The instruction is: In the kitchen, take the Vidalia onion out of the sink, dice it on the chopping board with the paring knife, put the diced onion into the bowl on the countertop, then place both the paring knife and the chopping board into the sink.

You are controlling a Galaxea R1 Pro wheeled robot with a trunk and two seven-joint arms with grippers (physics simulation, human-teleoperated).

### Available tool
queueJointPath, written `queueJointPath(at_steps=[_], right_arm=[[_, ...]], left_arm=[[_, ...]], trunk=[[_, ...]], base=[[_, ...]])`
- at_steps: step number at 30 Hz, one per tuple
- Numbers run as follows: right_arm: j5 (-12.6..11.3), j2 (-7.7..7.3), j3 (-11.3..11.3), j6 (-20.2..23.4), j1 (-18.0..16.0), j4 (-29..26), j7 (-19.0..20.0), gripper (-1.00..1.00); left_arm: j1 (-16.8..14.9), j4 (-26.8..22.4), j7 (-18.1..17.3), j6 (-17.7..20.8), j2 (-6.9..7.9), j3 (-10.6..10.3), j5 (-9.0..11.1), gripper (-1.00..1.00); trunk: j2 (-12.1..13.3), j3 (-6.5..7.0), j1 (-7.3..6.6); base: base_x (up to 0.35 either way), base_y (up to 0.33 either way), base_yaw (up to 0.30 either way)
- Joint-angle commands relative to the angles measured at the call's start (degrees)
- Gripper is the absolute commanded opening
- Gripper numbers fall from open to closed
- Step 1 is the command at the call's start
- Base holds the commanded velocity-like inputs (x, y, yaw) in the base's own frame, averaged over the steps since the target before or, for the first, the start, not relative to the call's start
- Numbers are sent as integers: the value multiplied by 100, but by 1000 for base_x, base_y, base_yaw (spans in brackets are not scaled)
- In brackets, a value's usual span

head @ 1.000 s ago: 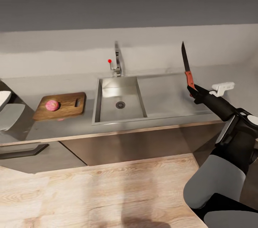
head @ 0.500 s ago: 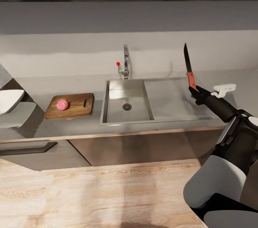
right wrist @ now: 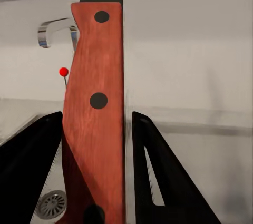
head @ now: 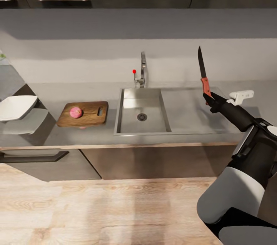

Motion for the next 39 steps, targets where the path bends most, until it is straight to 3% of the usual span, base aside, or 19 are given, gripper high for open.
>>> queueJointPath(at_steps=[1,11,29,39], right_arm=[[22,5,-15,51,-9,-10,39,-100],[22,5,-54,51,-8,-10,39,-100],[22,5,-140,51,-9,-10,47,-100],[22,5,-145,51,-9,-8,47,-100]], left_arm=[[0,-9,53,-13,10,-48,38,100],[0,18,46,-13,2,-48,38,100],[0,37,44,-13,3,-48,38,100],[0,30,44,-13,7,-48,38,100]], trunk=[[-10,0,4],[-10,88,4],[-10,250,4],[-10,340,4]], base=[[0,0,117],[-54,36,97],[-239,193,68],[-32,224,70]])
